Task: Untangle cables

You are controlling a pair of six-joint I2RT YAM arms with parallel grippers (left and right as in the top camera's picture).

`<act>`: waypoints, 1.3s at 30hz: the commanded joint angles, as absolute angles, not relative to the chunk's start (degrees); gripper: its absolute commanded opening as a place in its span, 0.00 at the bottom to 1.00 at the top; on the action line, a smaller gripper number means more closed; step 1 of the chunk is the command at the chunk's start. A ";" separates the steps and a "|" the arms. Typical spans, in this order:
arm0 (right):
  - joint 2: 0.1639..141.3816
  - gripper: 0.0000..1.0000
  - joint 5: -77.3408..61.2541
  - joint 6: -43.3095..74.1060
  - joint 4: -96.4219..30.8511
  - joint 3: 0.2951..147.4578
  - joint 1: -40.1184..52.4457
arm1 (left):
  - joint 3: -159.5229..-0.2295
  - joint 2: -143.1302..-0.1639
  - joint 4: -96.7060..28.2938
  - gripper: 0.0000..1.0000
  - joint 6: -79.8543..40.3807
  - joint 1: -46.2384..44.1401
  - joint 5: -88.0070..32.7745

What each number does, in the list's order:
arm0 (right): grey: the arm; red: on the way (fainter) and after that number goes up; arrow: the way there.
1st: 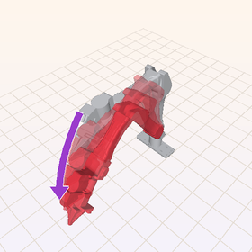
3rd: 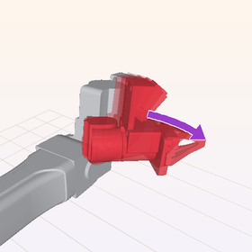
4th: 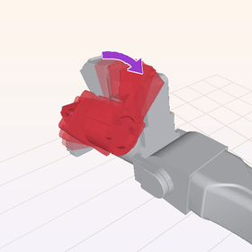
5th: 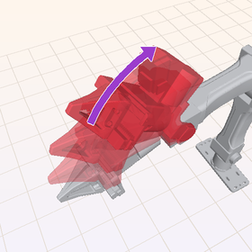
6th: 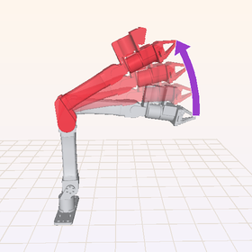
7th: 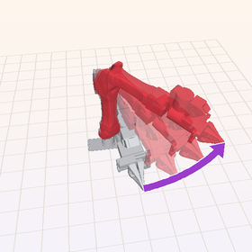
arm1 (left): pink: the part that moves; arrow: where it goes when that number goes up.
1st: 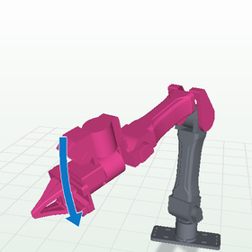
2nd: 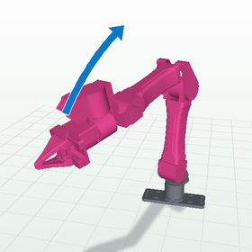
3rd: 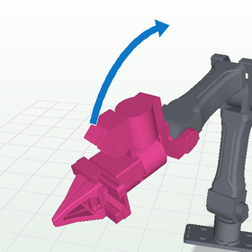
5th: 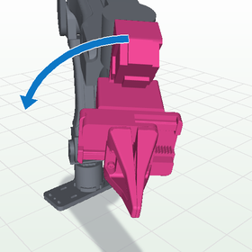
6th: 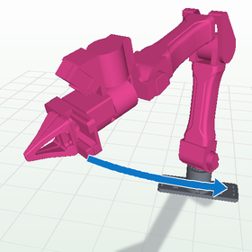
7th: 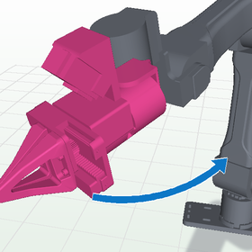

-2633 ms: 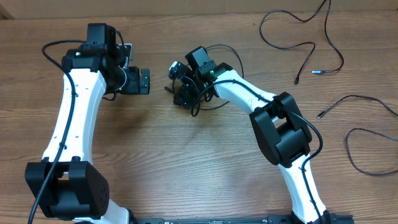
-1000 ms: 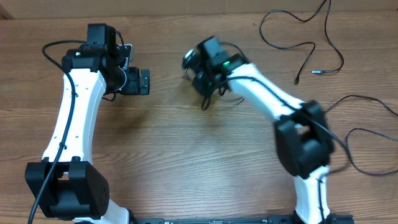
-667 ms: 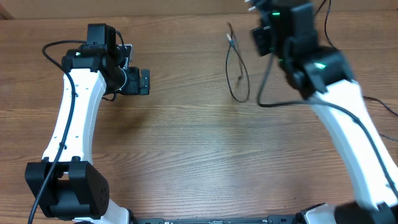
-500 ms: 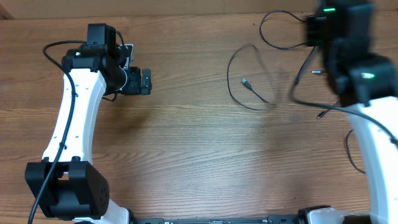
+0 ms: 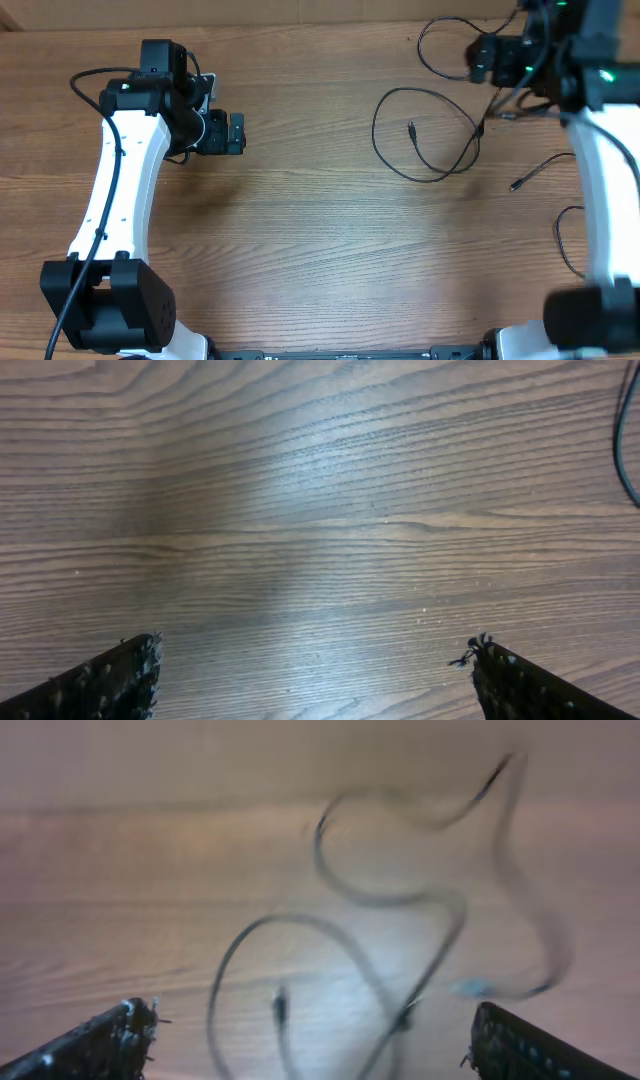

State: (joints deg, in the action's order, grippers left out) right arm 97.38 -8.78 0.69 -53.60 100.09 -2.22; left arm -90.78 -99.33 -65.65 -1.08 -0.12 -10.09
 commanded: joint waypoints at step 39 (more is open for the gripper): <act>116.55 1.00 -19.09 -38.04 -44.60 76.12 8.69 | -90.96 -98.70 -67.68 0.99 -0.45 -0.36 -12.14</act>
